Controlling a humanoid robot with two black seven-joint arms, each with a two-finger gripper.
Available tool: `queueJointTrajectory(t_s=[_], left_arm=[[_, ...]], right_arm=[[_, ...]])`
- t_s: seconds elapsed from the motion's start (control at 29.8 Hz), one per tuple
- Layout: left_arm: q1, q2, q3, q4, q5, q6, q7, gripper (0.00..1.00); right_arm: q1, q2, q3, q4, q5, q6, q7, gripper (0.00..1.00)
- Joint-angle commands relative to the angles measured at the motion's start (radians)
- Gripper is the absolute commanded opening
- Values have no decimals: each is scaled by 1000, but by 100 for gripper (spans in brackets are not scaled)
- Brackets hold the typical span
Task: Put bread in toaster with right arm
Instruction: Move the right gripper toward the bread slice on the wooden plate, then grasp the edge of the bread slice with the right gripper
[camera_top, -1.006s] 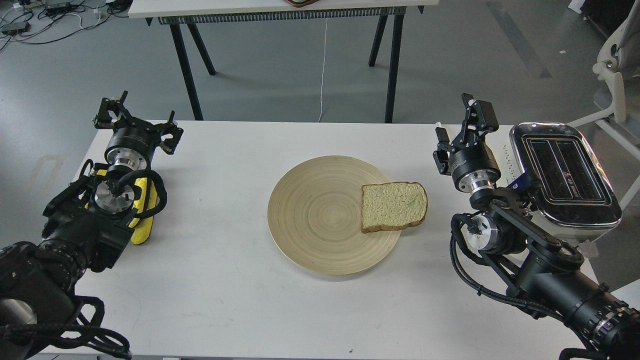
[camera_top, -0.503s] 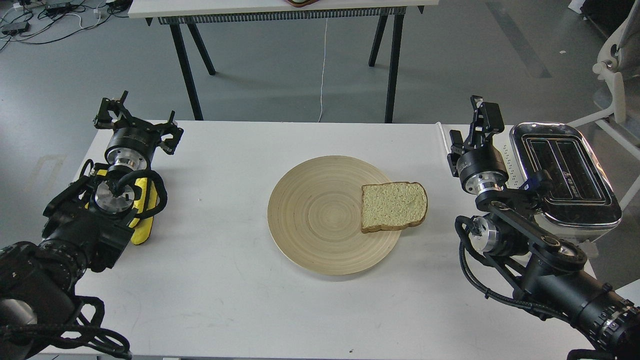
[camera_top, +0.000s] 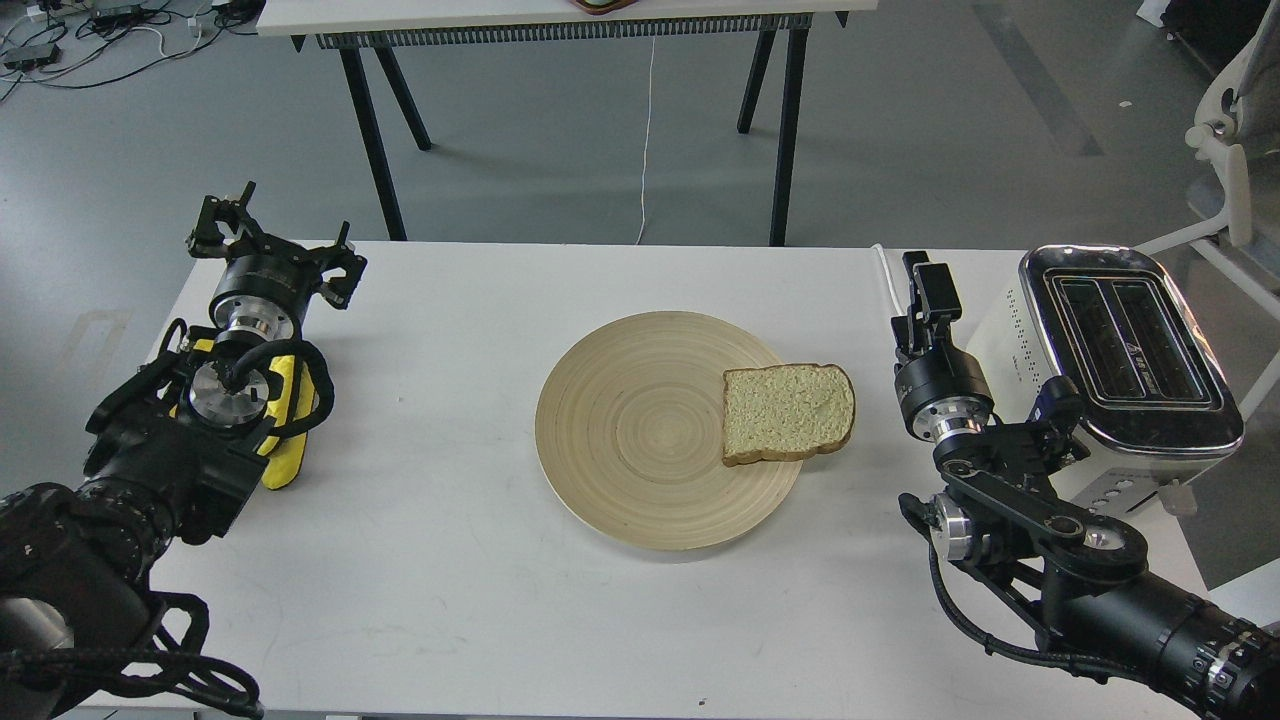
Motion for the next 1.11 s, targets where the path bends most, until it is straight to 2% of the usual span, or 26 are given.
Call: queueJointTrajectory(t_s=[0.0, 0.44, 0.74, 0.84, 0.97, 1.07], left_arm=[[0, 1, 1, 0, 0, 0, 0, 100], [0, 1, 0, 0, 0, 0, 0, 100], [0, 1, 1, 0, 0, 0, 0, 100], [0, 1, 1, 0, 0, 0, 0, 100], [0, 1, 1, 0, 0, 0, 0, 100], [0, -1, 1, 0, 0, 0, 0, 100]], right_arm=[[-7, 0, -52, -19, 0, 0, 0, 96], [-67, 5, -74, -28, 0, 0, 0, 96], [-67, 70, -132, -71, 0, 0, 0, 87], [-62, 104, -161, -102, 0, 0, 0, 75], [-62, 106, -172, -102, 0, 0, 0, 44], [-63, 106, -174, -99, 0, 0, 0, 28]])
